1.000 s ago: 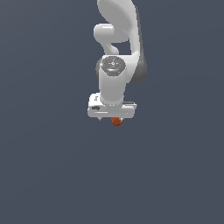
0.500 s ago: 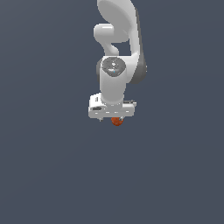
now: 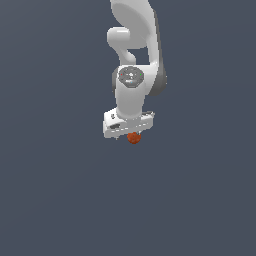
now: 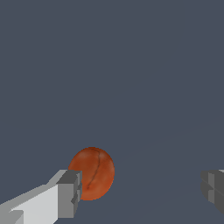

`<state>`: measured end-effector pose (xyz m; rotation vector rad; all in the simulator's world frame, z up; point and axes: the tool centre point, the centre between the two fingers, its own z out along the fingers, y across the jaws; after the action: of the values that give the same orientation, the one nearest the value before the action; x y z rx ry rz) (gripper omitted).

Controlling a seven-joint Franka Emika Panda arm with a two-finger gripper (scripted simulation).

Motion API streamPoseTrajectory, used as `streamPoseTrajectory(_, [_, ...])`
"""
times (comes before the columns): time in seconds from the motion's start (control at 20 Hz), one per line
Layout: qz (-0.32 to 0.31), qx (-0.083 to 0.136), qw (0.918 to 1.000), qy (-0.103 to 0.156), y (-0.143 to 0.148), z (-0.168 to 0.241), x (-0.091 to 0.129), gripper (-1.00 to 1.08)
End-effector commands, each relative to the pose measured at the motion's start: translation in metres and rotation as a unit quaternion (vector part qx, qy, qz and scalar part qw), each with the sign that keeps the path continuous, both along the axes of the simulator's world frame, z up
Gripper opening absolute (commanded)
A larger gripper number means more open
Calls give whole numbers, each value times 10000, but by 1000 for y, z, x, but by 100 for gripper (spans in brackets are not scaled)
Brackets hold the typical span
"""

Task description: Pick up the object and move it to a goal position.

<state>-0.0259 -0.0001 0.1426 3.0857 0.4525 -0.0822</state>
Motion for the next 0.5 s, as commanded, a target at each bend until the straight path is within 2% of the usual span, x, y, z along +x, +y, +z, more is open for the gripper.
streamPoseTrajectory(0.0, [350,21,9994,-2,1,-3,-3,100])
streamPoseTrajectory(0.25, [1051,63,9944,-9,5,-9,-10,100])
streamPoseTrajectory(0.45, [1610,94,9869,-15,7,-14,-16,100])
